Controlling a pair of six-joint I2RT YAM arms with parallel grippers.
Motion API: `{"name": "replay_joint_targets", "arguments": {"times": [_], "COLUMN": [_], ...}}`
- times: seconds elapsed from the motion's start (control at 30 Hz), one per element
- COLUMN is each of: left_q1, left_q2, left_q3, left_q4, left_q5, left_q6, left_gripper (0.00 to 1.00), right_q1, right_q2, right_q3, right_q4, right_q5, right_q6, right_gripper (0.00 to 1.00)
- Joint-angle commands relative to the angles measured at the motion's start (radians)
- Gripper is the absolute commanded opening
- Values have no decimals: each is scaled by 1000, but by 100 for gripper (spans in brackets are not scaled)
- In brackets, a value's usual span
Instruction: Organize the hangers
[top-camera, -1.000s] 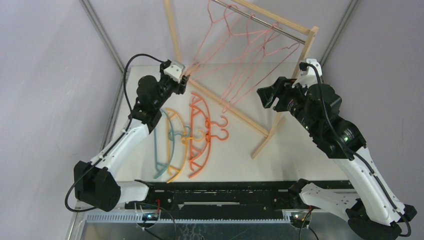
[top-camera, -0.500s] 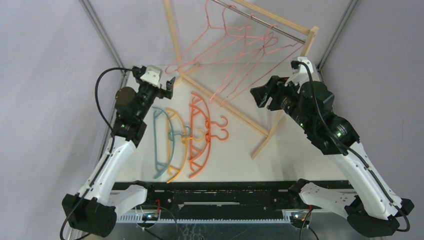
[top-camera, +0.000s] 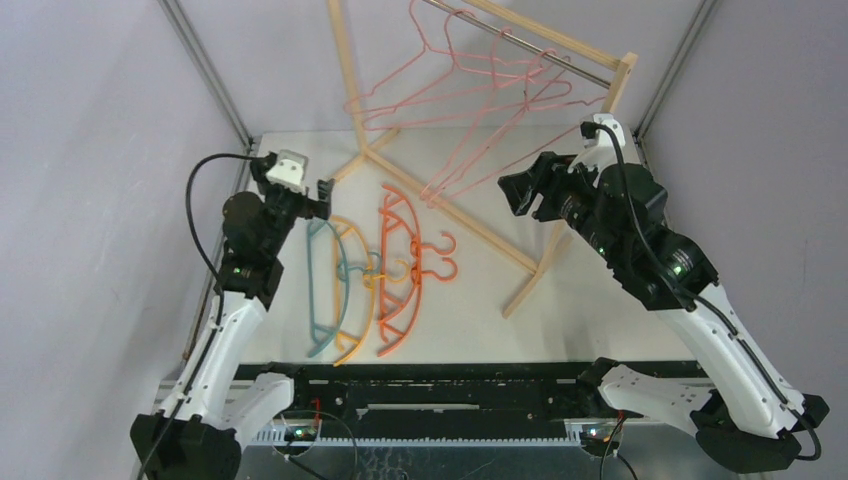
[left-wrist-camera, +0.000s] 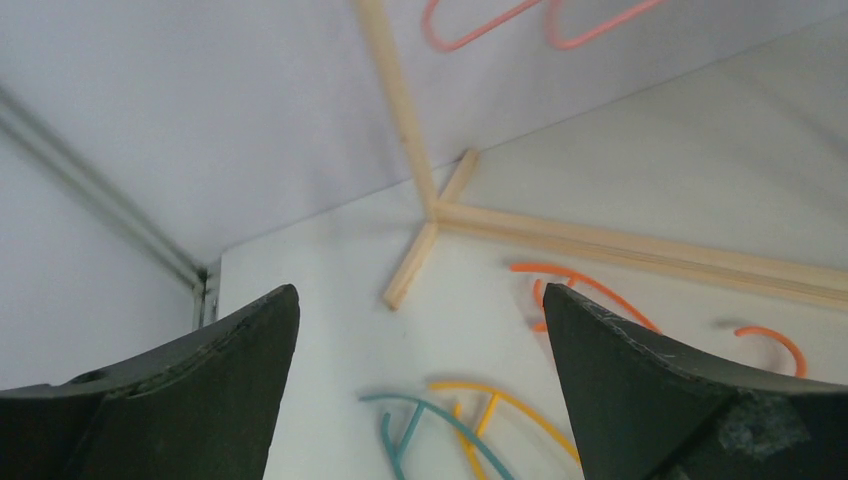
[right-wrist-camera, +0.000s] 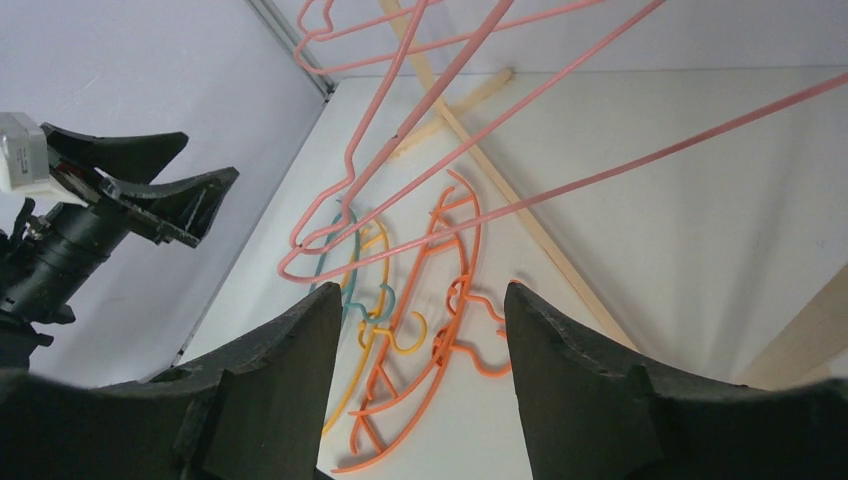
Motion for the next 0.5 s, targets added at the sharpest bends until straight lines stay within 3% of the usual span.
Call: {"name": "replay_joint_targets", "arguments": {"times": [0.0, 0.1, 0.2, 0.47], "left_q1": [164, 241, 285, 275], "left_q2": [0, 81, 221, 701], "left_q3": [22, 129, 306, 987], "left_q4": [67, 54, 19, -107], "left_q5": [2, -8, 94, 325], "left_q6": [-127, -193, -282, -499], "left_gripper": [93, 77, 63, 36], "right_q1": [11, 29, 53, 79], "right_q2": [-40, -51, -60, -133], "right_q3": [36, 38, 39, -14], "right_q4": [45, 40, 19, -23], "right_q5": [20, 35, 63, 123], "right_q6": [-6, -21, -35, -47], "right_gripper": [68, 68, 67, 67]}}
